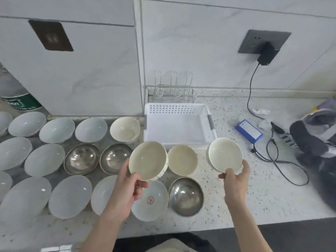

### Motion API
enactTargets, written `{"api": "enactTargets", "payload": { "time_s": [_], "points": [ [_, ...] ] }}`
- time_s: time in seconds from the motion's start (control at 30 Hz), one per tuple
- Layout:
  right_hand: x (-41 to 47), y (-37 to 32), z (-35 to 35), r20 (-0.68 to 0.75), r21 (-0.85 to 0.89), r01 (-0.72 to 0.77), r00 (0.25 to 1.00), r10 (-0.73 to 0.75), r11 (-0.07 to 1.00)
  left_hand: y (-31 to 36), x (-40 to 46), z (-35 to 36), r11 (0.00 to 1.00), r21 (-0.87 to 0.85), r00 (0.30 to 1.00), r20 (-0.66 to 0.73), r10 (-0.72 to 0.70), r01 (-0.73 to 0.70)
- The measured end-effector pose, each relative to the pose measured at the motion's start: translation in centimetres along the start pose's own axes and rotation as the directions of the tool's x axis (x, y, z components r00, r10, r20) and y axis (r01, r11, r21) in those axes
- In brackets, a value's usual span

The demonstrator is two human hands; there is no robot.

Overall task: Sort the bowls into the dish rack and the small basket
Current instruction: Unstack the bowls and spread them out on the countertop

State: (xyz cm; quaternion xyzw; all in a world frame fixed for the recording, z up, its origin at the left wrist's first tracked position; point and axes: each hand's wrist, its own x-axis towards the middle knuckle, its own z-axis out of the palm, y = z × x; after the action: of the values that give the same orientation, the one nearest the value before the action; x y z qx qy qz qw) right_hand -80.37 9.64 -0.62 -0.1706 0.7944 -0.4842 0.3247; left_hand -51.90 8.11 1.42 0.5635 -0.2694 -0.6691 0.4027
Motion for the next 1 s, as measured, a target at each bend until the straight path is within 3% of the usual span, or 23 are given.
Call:
{"api": "enactTargets", "payload": {
  "time_s": [0.2, 0.5, 1.0],
  "points": [
    [2.6, 1.3, -2.2, 0.186, -0.173, 0.054, 0.982, -0.021, 0.983, -3.7, -2.0, 5.0, 0.995, -0.092, 0.995, -0.084, -0.056, 0.048],
    [5.2, 2.1, -2.3, 0.371, -0.232, 0.133, 0.928, -0.039, 0.964, -5.9, -3.7, 8.3, 0.996, -0.086, 0.986, -0.159, -0.04, 0.026],
    [6.8, 3.0, -2.5, 0.493, -0.249, 0.173, 0.869, -0.029, 0.953, -7.1, -3.0, 9.7, 0.998, -0.062, 0.981, -0.195, -0.002, -0.01]
  ]
}}
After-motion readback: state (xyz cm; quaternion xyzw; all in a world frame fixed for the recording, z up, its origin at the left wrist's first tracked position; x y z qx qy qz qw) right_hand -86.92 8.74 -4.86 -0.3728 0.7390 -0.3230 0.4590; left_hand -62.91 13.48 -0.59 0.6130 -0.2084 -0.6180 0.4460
